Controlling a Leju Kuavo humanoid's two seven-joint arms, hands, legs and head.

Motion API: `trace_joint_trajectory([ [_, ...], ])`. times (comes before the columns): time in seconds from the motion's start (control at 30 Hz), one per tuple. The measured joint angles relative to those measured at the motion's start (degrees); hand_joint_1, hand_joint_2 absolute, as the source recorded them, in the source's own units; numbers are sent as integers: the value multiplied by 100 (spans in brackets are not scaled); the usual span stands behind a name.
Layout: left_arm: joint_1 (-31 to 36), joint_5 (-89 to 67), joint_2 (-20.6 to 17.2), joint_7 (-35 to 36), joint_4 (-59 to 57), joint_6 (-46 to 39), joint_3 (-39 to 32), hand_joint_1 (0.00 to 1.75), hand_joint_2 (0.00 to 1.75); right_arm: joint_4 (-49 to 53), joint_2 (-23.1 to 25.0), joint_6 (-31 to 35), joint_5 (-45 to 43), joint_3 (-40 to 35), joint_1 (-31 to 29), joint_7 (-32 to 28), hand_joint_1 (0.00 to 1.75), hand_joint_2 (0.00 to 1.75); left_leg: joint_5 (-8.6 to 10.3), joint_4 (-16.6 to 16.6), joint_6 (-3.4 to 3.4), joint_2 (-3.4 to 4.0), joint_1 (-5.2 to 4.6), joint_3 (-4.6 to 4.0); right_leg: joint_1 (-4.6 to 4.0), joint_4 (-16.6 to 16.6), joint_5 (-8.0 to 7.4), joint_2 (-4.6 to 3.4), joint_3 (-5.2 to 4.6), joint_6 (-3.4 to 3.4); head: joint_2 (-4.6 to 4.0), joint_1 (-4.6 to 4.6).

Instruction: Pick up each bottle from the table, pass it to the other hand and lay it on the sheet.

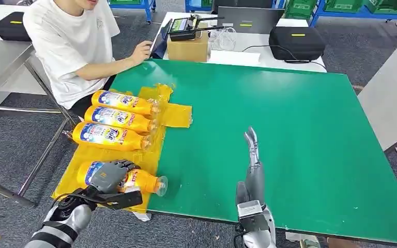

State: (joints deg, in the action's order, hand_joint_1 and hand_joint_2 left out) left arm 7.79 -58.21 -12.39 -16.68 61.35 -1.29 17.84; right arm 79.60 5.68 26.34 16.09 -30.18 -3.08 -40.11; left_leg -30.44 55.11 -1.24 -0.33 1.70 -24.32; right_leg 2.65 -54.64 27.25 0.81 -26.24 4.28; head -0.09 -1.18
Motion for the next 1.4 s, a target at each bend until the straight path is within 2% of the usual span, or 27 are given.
trace_joint_trajectory([
  [0.27, 329, 355, 127, 101, -511, -29, 124, 0, 175, -46, 2, 22, 0, 153, -189, 0, 0, 0, 30, -1, 14, -71, -19, -33, 18, 2, 0, 73, -8, -7, 0, -2],
  [0.47, 284, 2253, 306, -337, -231, 916, -173, 0, 175, -184, -15, 138, -74, 186, -290, 0, 0, 0, 39, 3, 11, -68, -19, -23, 17, -3, -4, 69, 11, -6, 0, -4],
  [0.53, 111, 2842, 502, -612, 115, 801, -314, 0, 175, -234, -31, 166, -83, 192, -304, 0, 0, 0, 46, 11, 13, -54, -20, -38, 18, -5, -17, 58, 24, 8, 0, -4],
  [0.7, -279, 4339, 1392, -839, 1321, 125, -627, 0, 175, -337, -77, 136, 183, 295, -207, 0, 0, 0, 43, 22, 15, -19, -23, -122, 19, 0, -27, 27, -59, 21, 0, 2],
  [0.83, -278, 5251, 1700, -1129, 2091, -81, -750, 0, 175, -361, -79, 111, 365, 439, -146, 0, 0, 0, 37, 22, 12, -10, -21, -148, 17, -1, -27, 13, -101, 23, 0, -2],
  [0.87, -276, 5511, 1751, -1255, 2261, -101, -776, 0, 175, -352, -83, 144, 306, 479, -134, 0, 0, 175, 37, 22, 12, -10, -20, -152, 16, -2, -27, 13, -107, 23, 0, -4],
  [1.0, -268, 6383, 2083, -1642, 3002, -331, -835, 0, 175, 33, -107, 672, -39, 536, -72, -2, 0, 175, 37, 21, 12, -1, -18, -171, 15, -4, -27, 10, -124, 23, 0, -2],
  [1.13, -305, 6713, 2405, -1987, 3640, -1039, -848, 0, 175, 562, -107, 1119, 22, 568, 45, -2, 0, 175, 36, 21, 12, 9, -20, -173, 17, -2, -27, 6, -126, 23, 0, 0],
  [1.27, -507, 6680, 2505, -2282, 4009, -1622, -918, 0, 175, 1286, -107, 1320, 197, 796, 375, -2, 0, 175, 33, 21, 15, 9, -20, -175, 17, -1, -26, 6, -129, 23, 0, -2],
  [1.4, -652, 6673, 2509, -2334, 4212, -1687, -1032, 0, 175, 1798, -122, 1335, 227, 1053, 616, -2, 0, 175, 32, 19, 15, 12, -20, -177, 16, -1, -26, 5, -134, 23, 0, -2],
])
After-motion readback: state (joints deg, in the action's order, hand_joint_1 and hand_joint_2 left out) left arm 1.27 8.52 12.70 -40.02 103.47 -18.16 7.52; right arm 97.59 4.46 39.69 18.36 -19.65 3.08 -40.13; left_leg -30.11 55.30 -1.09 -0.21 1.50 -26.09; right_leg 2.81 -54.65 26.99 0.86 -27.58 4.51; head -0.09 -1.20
